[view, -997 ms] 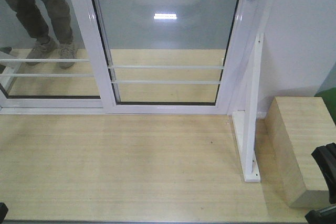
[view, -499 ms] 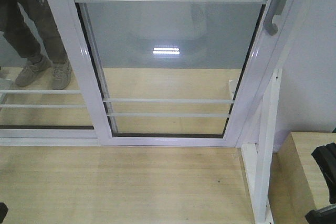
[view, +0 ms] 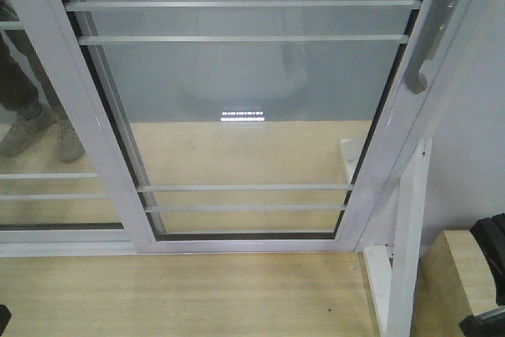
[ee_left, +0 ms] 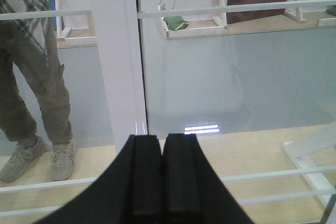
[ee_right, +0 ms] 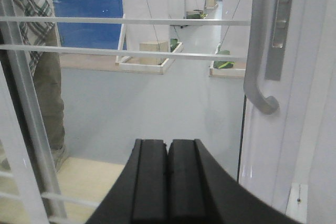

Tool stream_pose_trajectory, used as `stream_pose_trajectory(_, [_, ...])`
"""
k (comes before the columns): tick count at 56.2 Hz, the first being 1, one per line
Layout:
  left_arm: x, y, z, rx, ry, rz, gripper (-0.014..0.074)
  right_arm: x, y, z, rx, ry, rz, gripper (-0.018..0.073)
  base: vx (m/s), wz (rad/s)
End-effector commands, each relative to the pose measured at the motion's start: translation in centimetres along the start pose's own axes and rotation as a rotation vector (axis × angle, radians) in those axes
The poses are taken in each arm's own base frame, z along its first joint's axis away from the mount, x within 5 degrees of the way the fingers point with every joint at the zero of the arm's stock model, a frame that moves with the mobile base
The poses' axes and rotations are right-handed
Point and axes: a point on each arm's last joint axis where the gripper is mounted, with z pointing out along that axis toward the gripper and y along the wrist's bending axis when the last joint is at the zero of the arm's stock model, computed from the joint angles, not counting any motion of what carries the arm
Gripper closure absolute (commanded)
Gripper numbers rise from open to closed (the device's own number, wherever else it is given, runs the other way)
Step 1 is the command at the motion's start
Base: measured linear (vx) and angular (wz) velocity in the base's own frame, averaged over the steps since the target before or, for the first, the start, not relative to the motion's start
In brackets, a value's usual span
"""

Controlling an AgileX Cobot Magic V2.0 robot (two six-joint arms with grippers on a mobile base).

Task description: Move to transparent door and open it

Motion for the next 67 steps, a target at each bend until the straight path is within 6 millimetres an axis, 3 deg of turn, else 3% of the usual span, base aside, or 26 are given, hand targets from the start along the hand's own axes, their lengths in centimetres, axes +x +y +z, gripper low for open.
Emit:
stream_pose_trajectory(1, [-0.6,0.1,0.0,-0.006,-0.078,-0.013,0.0594,-0.7,0.0,0.0,-0.002,-0.075,-0.018,0.0565,-0.01,0.09])
stream_pose_trajectory(25, [0.0,0.1,0.5,-0.004,0.016,-0.014,0.0594,0.4,0.0,1.2,-0.005,0.098,-0.02,0.0565,-0.03,-0.02])
stream_pose_trajectory(67, [0.0,0.1,0.6,-0.004,0.025,-0.016,0.0594,0.6,0.0,1.2,-0.005,0.114,-0.02,0.0565,0.01,0.01])
